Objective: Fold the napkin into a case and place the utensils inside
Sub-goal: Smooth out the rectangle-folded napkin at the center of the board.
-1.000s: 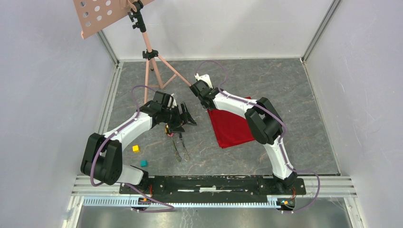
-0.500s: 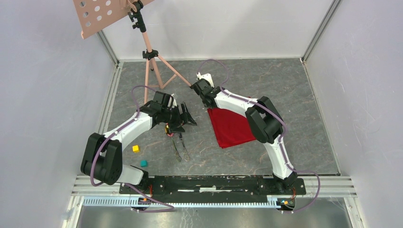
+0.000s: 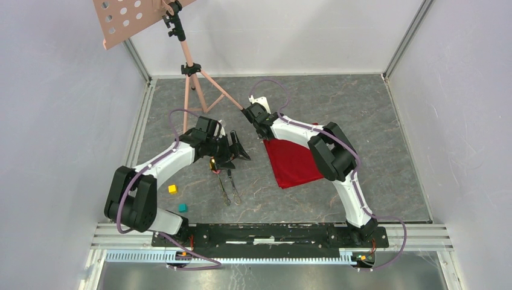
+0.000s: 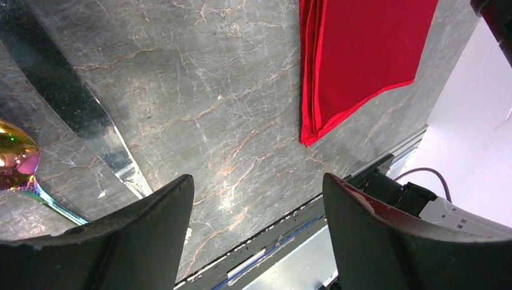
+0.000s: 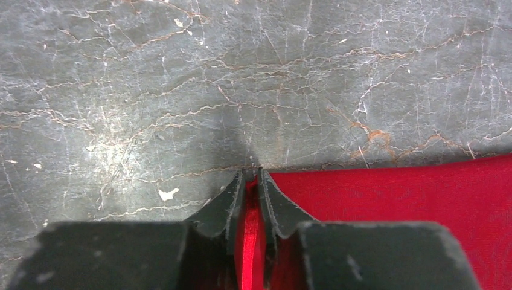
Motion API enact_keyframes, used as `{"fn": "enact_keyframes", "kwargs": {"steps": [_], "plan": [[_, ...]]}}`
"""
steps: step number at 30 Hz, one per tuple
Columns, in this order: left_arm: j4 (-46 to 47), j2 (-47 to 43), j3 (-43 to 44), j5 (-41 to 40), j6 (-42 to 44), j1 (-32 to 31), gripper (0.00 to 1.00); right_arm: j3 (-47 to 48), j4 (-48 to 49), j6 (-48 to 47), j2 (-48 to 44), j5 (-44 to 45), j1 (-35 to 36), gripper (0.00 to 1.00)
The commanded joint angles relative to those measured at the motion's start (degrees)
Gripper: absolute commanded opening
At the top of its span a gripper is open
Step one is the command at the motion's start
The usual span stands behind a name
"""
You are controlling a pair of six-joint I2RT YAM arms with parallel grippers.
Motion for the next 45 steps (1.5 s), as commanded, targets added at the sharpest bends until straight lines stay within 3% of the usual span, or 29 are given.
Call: {"fn": "enact_keyframes", "kwargs": {"steps": [1,5,12,18,25,38,42,45], "plan": [[3.4,1.8,0.2,1.6,-1.7,0.2,0.84,1.4,1.5,-0.8,-0.5,0.3,-0.4,0.12],[7.8,5.8,0.6,5.1,-4.8,0.2,0.77,0.9,2.4,-2.6,-3.3,-1.0,-0.8,0.00],[15.2,17.5,7.2,10.7,-11.9,-0.9,0.55,-8.0,9.9,-5.9,-10.5,-10.7,-3.0,0.00],[17.9,25.6,15.1,9.7,-16.2,-3.1,0.45,-11.2,11.5,-7.6,-11.9,-16.5,-4.6,0.00],[16.3,33.3,22.0,7.3,-16.6,-3.3,0.51,-12.6,12.8,-8.4,-12.8,-24.1,-5.9,0.00],[11.5,37.5,24.6,0.6,-13.9,-3.3,0.29,-17.6,15.8,-8.6,-15.6,-32.9,-8.0,0.00],[10.9,38.1,24.4,0.1,-13.5,-3.3,0.13,-17.8,16.0,-8.6,-16.0,-35.8,-8.1,0.00],[11.3,38.0,23.3,-0.1,-13.8,-3.3,0.10,-18.2,15.9,-8.7,-16.2,-37.0,-8.0,0.00]]}}
